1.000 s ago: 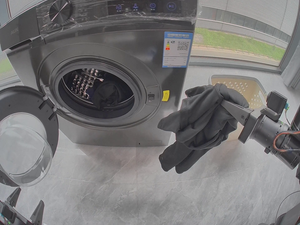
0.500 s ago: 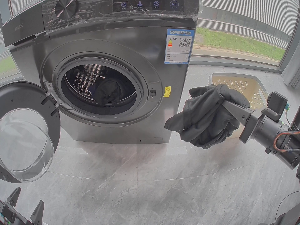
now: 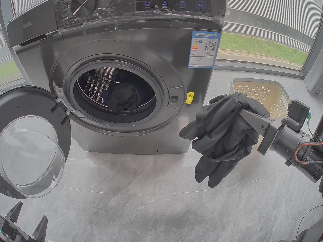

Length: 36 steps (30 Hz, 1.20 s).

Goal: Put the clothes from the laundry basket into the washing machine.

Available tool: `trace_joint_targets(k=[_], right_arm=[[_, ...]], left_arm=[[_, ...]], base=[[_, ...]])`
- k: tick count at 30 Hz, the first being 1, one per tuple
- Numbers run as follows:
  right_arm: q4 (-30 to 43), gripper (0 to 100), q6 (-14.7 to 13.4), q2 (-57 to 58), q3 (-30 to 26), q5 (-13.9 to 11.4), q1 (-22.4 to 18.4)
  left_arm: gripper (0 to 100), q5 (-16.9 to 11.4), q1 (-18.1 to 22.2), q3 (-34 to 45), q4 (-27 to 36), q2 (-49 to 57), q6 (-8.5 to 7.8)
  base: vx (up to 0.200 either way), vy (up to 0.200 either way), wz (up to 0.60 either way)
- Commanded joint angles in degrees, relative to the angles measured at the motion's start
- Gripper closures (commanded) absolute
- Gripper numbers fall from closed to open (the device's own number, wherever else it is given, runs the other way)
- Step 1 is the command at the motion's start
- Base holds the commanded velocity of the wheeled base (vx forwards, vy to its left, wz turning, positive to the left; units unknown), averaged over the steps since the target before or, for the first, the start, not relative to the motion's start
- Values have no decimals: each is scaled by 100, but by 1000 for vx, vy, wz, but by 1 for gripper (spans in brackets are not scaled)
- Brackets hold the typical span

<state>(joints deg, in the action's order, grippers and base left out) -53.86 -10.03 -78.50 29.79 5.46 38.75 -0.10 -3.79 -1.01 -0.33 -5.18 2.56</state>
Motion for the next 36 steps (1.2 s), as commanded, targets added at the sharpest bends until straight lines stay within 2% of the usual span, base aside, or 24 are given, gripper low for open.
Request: trace_joint_targets(k=[1, 5, 11, 17, 32, 36], right_arm=[[-2, 100, 1, 1, -9, -1, 1], [-2, 100, 1, 1, -9, -1, 1], [-2, 100, -7, -8, -26, -1, -8], [-2, 100, -95, -17, -35, -10, 1], [-2, 100, -201, -69, -26, -1, 1], [-2, 100, -218, -78, -53, -1, 9]], left_arm=[[0, 1, 1, 92, -2, -9, -1], [0, 1, 1, 92, -2, -9, -1], [0, 1, 1, 92, -2, -9, 16], [0, 1, 1, 92, -2, -9, 8], [0, 1, 1, 92, -2, -9, 16], [0, 1, 1, 92, -2, -9, -63]], base=[[0, 0, 0], [0, 0, 0], [-200, 0, 0], [0, 0, 0], [0, 200, 0], [0, 150, 0]])
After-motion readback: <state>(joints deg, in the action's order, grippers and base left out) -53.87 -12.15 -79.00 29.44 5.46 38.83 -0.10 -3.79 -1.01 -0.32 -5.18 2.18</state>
